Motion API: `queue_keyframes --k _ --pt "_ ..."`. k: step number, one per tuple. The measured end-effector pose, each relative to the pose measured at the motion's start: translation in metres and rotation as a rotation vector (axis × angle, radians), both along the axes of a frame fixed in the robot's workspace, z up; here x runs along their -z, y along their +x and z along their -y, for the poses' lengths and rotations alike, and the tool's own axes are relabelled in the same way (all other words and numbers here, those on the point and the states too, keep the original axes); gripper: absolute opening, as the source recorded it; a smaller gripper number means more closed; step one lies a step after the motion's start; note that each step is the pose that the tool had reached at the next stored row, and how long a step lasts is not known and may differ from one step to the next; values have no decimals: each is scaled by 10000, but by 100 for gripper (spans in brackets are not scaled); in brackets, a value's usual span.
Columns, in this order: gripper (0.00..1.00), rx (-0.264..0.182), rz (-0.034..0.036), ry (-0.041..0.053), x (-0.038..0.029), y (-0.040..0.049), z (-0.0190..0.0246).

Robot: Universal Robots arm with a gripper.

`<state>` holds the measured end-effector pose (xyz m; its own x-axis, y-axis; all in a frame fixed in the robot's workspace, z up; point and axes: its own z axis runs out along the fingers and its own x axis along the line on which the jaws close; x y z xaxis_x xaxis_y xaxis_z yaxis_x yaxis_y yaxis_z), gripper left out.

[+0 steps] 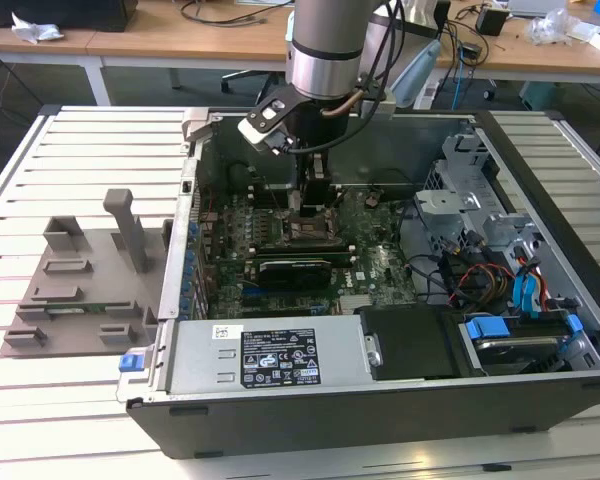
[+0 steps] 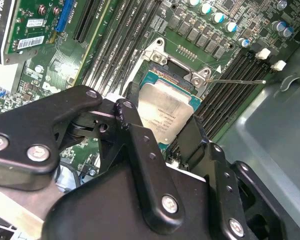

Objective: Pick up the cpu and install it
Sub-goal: 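Place the cpu into insertion slot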

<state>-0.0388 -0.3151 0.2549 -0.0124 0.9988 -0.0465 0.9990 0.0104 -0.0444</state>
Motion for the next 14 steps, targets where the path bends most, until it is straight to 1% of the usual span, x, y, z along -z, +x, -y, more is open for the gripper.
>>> queue_keyframes --k 7,11,14 --pt "55 0 -2 -2 16 2 0" --pt "55 0 -2 -2 43 3 0" --pt "55 1 -2 -3 76 5 0"
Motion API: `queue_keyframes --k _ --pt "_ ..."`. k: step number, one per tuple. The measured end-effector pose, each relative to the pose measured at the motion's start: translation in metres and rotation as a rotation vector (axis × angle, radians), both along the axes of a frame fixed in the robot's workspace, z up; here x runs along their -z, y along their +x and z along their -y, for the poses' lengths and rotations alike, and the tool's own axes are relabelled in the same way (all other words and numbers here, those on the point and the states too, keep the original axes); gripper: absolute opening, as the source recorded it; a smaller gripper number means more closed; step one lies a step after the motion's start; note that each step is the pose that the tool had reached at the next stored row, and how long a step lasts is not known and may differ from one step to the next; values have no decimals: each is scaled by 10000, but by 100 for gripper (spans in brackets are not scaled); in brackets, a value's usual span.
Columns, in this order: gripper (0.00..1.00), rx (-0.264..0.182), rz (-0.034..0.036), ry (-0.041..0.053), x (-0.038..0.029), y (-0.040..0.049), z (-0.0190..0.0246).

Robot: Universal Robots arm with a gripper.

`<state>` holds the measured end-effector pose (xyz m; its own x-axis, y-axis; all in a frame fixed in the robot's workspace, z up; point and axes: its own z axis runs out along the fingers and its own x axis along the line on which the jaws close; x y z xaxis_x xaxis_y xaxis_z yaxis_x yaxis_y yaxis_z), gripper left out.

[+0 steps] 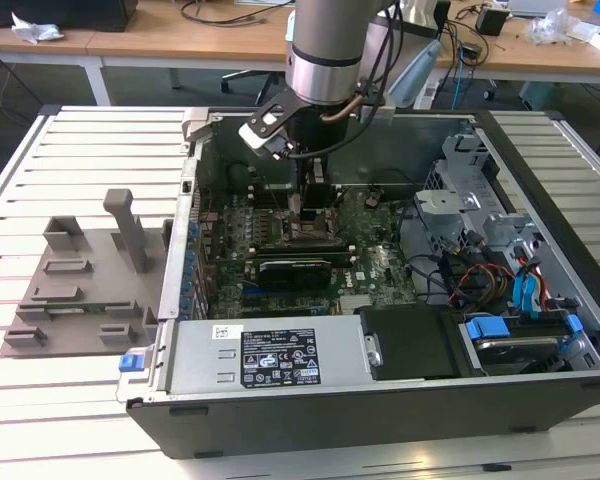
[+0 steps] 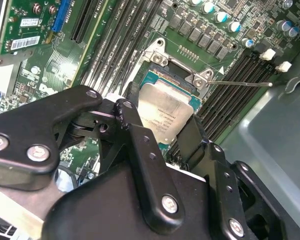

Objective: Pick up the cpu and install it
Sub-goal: 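Place the cpu into insertion slot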

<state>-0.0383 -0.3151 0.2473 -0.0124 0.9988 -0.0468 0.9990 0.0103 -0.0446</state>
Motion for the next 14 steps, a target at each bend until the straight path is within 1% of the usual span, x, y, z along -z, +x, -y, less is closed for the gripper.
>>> queue_keyframes --k 3,4,11,14 --pt "55 -1 0 -1 25 0 0" --pt "55 -1 0 0 53 0 0" --pt "55 -1 0 0 91 0 0" --pt "55 0 0 1 126 0 -1"
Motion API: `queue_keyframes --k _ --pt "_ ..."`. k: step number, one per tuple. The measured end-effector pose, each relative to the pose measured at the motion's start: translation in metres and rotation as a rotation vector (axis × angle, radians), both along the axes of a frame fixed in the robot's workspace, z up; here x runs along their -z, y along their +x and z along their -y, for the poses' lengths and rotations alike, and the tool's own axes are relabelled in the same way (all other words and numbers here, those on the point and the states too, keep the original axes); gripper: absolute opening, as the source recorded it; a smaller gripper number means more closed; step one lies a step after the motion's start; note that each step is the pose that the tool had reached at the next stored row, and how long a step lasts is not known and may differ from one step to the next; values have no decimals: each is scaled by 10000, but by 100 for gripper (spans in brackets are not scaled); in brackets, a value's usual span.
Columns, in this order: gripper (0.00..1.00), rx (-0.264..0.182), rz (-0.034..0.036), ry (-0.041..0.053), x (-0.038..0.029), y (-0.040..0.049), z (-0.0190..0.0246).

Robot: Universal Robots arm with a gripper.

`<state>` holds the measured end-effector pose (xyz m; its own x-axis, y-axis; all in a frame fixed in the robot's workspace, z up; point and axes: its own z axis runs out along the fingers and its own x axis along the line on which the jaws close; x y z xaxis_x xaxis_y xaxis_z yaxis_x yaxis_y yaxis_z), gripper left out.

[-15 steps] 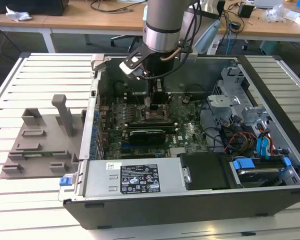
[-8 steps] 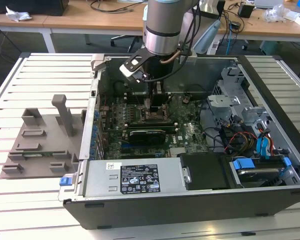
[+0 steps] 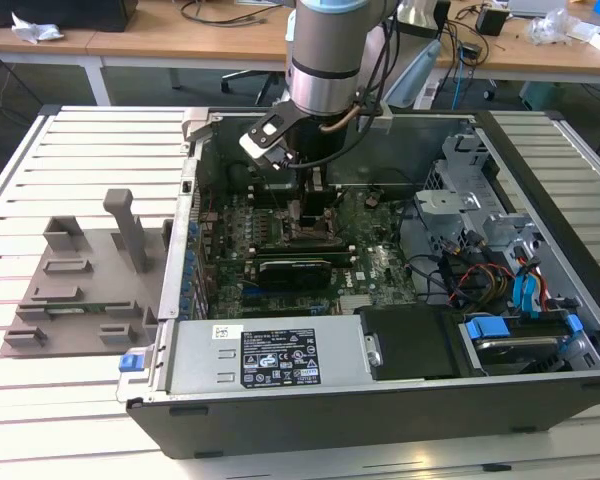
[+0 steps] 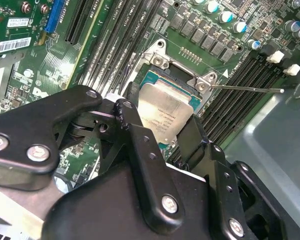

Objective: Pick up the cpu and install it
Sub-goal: 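Place the cpu into insertion slot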

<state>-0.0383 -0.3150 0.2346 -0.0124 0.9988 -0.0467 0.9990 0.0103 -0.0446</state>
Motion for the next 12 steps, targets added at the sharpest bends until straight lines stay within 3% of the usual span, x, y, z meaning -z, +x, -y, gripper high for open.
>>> queue_keyframes --k 12 --pt "55 0 -1 -5 143 12 -32"
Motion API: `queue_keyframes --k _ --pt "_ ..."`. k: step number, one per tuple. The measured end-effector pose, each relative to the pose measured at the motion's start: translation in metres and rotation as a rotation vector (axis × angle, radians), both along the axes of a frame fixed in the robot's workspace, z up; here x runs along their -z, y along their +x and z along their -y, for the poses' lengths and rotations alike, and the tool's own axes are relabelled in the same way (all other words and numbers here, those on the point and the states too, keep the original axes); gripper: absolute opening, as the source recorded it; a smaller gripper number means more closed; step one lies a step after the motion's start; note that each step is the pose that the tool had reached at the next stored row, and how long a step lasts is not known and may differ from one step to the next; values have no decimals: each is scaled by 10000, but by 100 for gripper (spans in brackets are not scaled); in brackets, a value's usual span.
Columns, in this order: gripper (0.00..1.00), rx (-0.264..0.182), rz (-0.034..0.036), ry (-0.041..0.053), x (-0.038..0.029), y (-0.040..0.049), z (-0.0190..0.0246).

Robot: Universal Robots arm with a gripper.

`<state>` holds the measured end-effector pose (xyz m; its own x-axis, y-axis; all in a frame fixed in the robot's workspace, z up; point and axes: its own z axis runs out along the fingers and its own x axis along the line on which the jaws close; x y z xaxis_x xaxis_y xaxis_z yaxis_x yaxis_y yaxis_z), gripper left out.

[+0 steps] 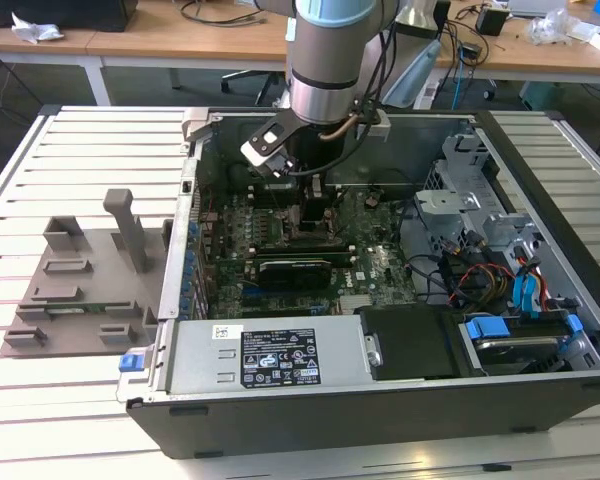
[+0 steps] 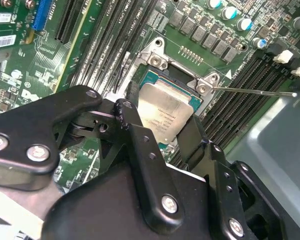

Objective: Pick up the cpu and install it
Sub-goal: 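Place the cpu into insertion slot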

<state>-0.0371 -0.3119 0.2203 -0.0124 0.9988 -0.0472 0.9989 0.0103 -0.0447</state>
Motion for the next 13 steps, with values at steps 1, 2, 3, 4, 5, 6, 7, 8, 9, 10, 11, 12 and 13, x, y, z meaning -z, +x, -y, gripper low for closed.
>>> queue_keyframes --k 1,2,3,4,5,6,7,8,9,10,11,12,13 --pt "55 0 1 1 12 1 0" --pt "55 -1 2 1 32 4 0" --pt "55 -1 1 0 45 7 0" --pt "55 -1 0 -1 61 9 0" --pt "55 0 1 -1 74 10 0" --pt "55 0 1 -1 90 13 0" --pt "55 0 1 -1 102 15 0" --pt "55 0 1 -1 123 20 0" --pt "55 0 1 -1 137 24 -1" --pt "55 1 1 0 158 28 -3" --pt "55 1 1 -1 166 30 -5" --pt "55 0 1 0 175 32 -7" --pt "55 -1 1 -1 190 39 -12"
